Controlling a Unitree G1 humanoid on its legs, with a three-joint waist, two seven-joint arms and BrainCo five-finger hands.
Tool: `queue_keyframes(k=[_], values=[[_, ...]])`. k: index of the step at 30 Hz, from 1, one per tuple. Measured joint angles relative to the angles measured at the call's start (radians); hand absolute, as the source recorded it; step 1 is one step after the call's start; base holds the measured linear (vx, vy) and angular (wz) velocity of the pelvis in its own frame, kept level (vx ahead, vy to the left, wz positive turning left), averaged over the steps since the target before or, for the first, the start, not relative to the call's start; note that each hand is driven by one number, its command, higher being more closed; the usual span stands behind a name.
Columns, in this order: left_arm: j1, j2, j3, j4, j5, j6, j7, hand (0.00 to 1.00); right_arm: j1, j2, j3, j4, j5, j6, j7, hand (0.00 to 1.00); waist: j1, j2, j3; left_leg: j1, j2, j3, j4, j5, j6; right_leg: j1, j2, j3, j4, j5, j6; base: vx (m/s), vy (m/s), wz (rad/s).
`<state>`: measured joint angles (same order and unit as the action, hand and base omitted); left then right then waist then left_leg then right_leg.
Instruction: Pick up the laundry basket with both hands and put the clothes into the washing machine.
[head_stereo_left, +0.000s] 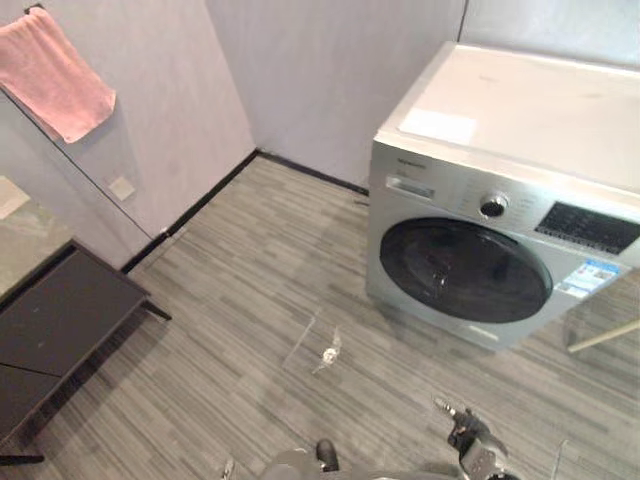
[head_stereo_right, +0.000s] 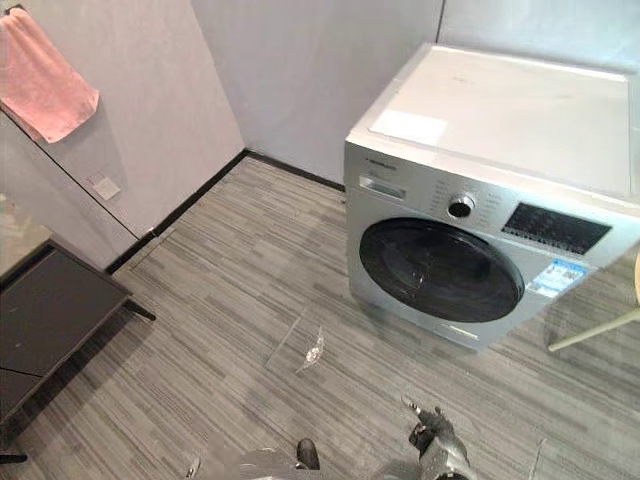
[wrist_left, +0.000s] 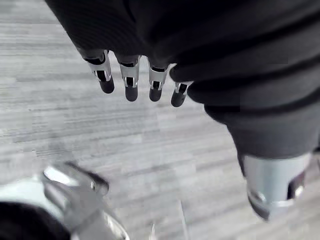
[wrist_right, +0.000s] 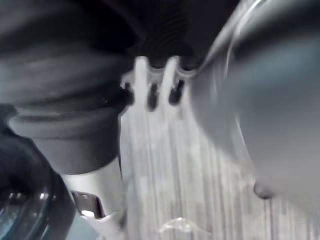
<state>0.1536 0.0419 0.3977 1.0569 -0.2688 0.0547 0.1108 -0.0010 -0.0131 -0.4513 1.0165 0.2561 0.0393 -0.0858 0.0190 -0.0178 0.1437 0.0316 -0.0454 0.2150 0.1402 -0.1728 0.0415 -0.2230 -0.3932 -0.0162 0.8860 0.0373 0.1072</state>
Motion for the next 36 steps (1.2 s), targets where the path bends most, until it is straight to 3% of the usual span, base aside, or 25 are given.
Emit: queue_keyframes(k=[1, 3, 5, 7, 8, 9, 10, 11, 12, 16, 18, 19, 20, 21, 22, 23, 25, 26, 28, 29, 30, 32, 36], values=[[-0.017, 0.011, -0.001, -0.030, -0.002, -0.002, 0.000, 0.00, 0.010, 0.012, 0.002, -0.009, 0.000, 0.012, -0.001, 0.00, -0.005, -0.045, 0.001, 0.027, -0.007, -0.047, 0.007, -0.007, 0.022, -0.060, 0.054, 0.065, 0.152, -0.049, 0.012, 0.31, -0.042, 1.09], [-0.055, 0.002, -0.011, -0.047, -0.001, -0.004, -0.001, 0.00, 0.042, 0.020, 0.000, -0.031, 0.001, 0.010, -0.005, 0.00, -0.002, -0.058, 0.002, 0.059, 0.002, -0.120, 0.017, -0.028, 0.017, -0.140, 0.135, 0.072, 0.265, -0.131, -0.014, 0.32, -0.138, 1.19], [-0.076, -0.025, -0.010, -0.067, 0.010, -0.014, -0.002, 0.00, 0.053, 0.023, 0.001, -0.047, 0.010, 0.011, -0.007, 0.00, -0.007, -0.034, 0.012, 0.097, 0.029, -0.172, 0.024, -0.048, 0.003, -0.203, 0.191, 0.073, 0.207, -0.184, -0.015, 0.34, -0.178, 1.07], [-0.077, -0.061, -0.005, -0.066, 0.043, -0.022, -0.002, 0.00, 0.058, 0.028, -0.004, -0.056, 0.025, 0.011, -0.005, 0.00, -0.008, 0.013, 0.011, 0.125, 0.082, -0.249, 0.053, -0.098, -0.036, -0.208, 0.283, 0.129, -0.094, -0.196, -0.004, 0.39, -0.284, 1.01], [-0.076, -0.064, 0.004, -0.066, 0.051, -0.022, -0.002, 0.00, 0.058, 0.028, -0.002, -0.055, 0.027, 0.011, -0.006, 0.00, -0.011, 0.015, 0.010, 0.132, 0.090, -0.273, 0.058, -0.106, -0.045, -0.188, 0.295, 0.149, -0.203, -0.192, 0.001, 0.52, -0.440, 1.28], [-0.072, -0.064, 0.015, -0.067, 0.074, -0.022, -0.002, 0.00, 0.068, 0.036, -0.005, -0.054, 0.029, 0.012, -0.006, 0.00, -0.011, 0.001, 0.007, 0.150, 0.096, -0.323, 0.055, -0.127, -0.077, -0.134, 0.294, 0.178, -0.432, -0.156, 0.005, 0.38, -0.328, 1.14], [-0.072, -0.062, 0.035, -0.065, 0.092, -0.021, -0.002, 0.00, 0.074, 0.043, -0.008, -0.053, 0.030, 0.012, -0.007, 0.00, -0.009, -0.022, 0.003, 0.159, 0.097, -0.352, 0.056, -0.138, -0.090, -0.110, 0.285, 0.189, -0.510, -0.078, 0.017, 0.48, -0.439, 1.31], [-0.081, -0.088, 0.079, -0.038, 0.119, -0.018, -0.001, 0.00, 0.068, 0.032, -0.028, -0.049, 0.038, 0.015, -0.008, 0.00, -0.001, 0.022, 0.002, 0.157, 0.136, -0.382, 0.061, -0.147, -0.109, -0.091, 0.306, 0.128, -0.492, -0.073, 0.003, 0.42, -0.406, 1.05], [-0.076, -0.107, 0.124, -0.033, 0.135, -0.016, 0.000, 0.00, 0.049, 0.020, -0.029, -0.050, 0.039, 0.014, -0.008, 0.00, -0.005, 0.043, -0.005, 0.151, 0.154, -0.382, 0.069, -0.127, -0.116, -0.096, 0.312, 0.097, -0.442, -0.128, -0.018, 0.49, -0.477, 0.91], [-0.059, -0.119, 0.164, -0.021, 0.168, 0.002, 0.003, 0.00, 0.009, 0.017, -0.001, -0.053, 0.039, 0.015, -0.004, 0.00, -0.004, 0.060, -0.028, 0.162, 0.216, -0.422, 0.090, -0.079, -0.140, -0.085, 0.327, -0.002, -0.307, -0.269, -0.061, 0.35, -0.340, 0.65], [-0.054, -0.120, 0.164, -0.022, 0.168, 0.007, 0.004, 0.00, 0.007, 0.029, -0.002, -0.060, 0.052, 0.014, -0.007, 0.00, -0.010, 0.082, -0.053, 0.101, 0.258, -0.461, 0.193, -0.073, -0.148, -0.051, 0.349, -0.068, -0.328, -0.284, -0.085, 0.25, -0.206, 0.60], [-0.054, -0.119, 0.164, -0.024, 0.168, 0.007, 0.004, 0.00, 0.006, 0.035, -0.002, -0.062, 0.054, 0.013, -0.007, 0.00, -0.009, 0.081, -0.053, 0.075, 0.264, -0.465, 0.248, -0.064, -0.163, -0.034, 0.356, -0.083, -0.338, -0.286, -0.091, 0.21, -0.176, 0.55], [-0.057, -0.116, 0.163, -0.030, 0.167, 0.007, 0.006, 0.00, 0.006, 0.044, -0.001, -0.064, 0.067, 0.017, -0.011, 0.00, -0.009, 0.079, -0.052, 0.008, 0.272, -0.460, 0.386, -0.025, -0.180, 0.007, 0.364, -0.118, -0.367, -0.283, -0.099, 0.25, -0.219, 0.58], [-0.064, -0.115, 0.160, -0.036, 0.166, 0.007, 0.006, 0.00, 0.011, 0.053, -0.001, -0.070, 0.078, 0.014, -0.016, 0.00, -0.007, 0.072, -0.047, -0.067, 0.272, -0.444, 0.530, 0.058, -0.192, 0.051, 0.367, -0.139, -0.400, -0.280, -0.107, 0.23, -0.215, 0.49], [-0.065, -0.113, 0.159, -0.039, 0.165, 0.006, 0.006, 0.00, 0.011, 0.057, 0.001, -0.070, 0.088, 0.018, -0.018, 0.00, -0.004, 0.067, -0.045, -0.100, 0.272, -0.427, 0.595, 0.105, -0.198, 0.072, 0.366, -0.141, -0.415, -0.279, -0.111, 0.20, -0.182, 0.25], [-0.065, -0.107, 0.151, -0.049, 0.164, 0.006, 0.006, 0.00, 0.008, 0.063, 0.010, -0.071, 0.094, 0.020, -0.019, 0.00, -0.001, 0.055, -0.037, -0.141, 0.273, -0.387, 0.692, 0.108, -0.194, 0.102, 0.359, -0.146, -0.437, -0.274, -0.119, 0.17, -0.117, 0.05], [-0.063, -0.096, 0.108, -0.068, 0.163, 0.006, 0.010, 0.00, 0.008, 0.078, 0.025, -0.083, 0.096, 0.008, -0.024, 0.00, -0.006, 0.056, -0.036, -0.227, 0.273, -0.209, 0.795, 0.063, -0.122, 0.173, 0.329, -0.167, -0.486, -0.270, -0.122, 0.16, -0.026, 0.19], [-0.067, -0.096, 0.104, -0.072, 0.163, 0.006, 0.014, 0.00, 0.010, 0.078, 0.025, -0.083, 0.096, 0.008, -0.025, 0.00, -0.006, 0.055, -0.035, -0.240, 0.271, -0.163, 0.781, 0.051, -0.104, 0.189, 0.319, -0.178, -0.495, -0.268, -0.119, 0.11, 0.072, 0.47], [-0.072, -0.102, 0.071, -0.074, 0.163, 0.003, 0.026, 0.00, 0.020, 0.082, 0.019, -0.090, 0.095, 0.008, -0.028, 0.00, -0.004, 0.054, -0.035, -0.226, 0.255, -0.005, 0.552, 0.034, -0.089, 0.230, 0.305, -0.223, -0.511, -0.265, -0.098, 0.11, 0.108, 0.59], [-0.070, -0.098, 0.072, -0.073, 0.163, 0.003, 0.026, 0.00, 0.022, 0.085, 0.019, -0.090, 0.095, 0.008, -0.028, 0.00, -0.004, 0.040, -0.040, -0.194, 0.245, 0.003, 0.478, 0.022, -0.102, 0.232, 0.301, -0.223, -0.516, -0.261, -0.088, 0.11, 0.088, 0.70], [-0.068, -0.085, 0.071, -0.068, 0.164, 0.002, 0.028, 0.00, 0.029, 0.096, 0.019, -0.090, 0.095, 0.009, -0.028, 0.00, -0.008, 0.019, -0.049, -0.122, 0.198, 0.010, 0.307, 0.010, -0.090, 0.228, 0.281, -0.217, -0.540, -0.250, -0.071, 0.08, 0.105, 0.65], [-0.074, -0.077, 0.079, -0.056, 0.165, 0.003, 0.028, 0.00, 0.023, 0.096, 0.019, -0.067, 0.094, 0.012, -0.024, 0.00, -0.001, -0.005, -0.038, -0.063, 0.167, 0.023, 0.135, 0.007, -0.087, 0.220, 0.279, -0.216, -0.559, -0.246, -0.064, 0.03, 0.115, 0.44], [-0.056, -0.066, 0.090, -0.027, 0.181, 0.003, 0.024, 0.00, 0.038, 0.090, -0.028, -0.048, 0.058, 0.013, -0.023, 0.00, -0.005, -0.007, -0.047, 0.015, 0.121, 0.042, 0.023, 0.050, -0.070, 0.246, 0.264, -0.158, -0.601, -0.215, -0.049, -0.02, 0.093, -0.11]])
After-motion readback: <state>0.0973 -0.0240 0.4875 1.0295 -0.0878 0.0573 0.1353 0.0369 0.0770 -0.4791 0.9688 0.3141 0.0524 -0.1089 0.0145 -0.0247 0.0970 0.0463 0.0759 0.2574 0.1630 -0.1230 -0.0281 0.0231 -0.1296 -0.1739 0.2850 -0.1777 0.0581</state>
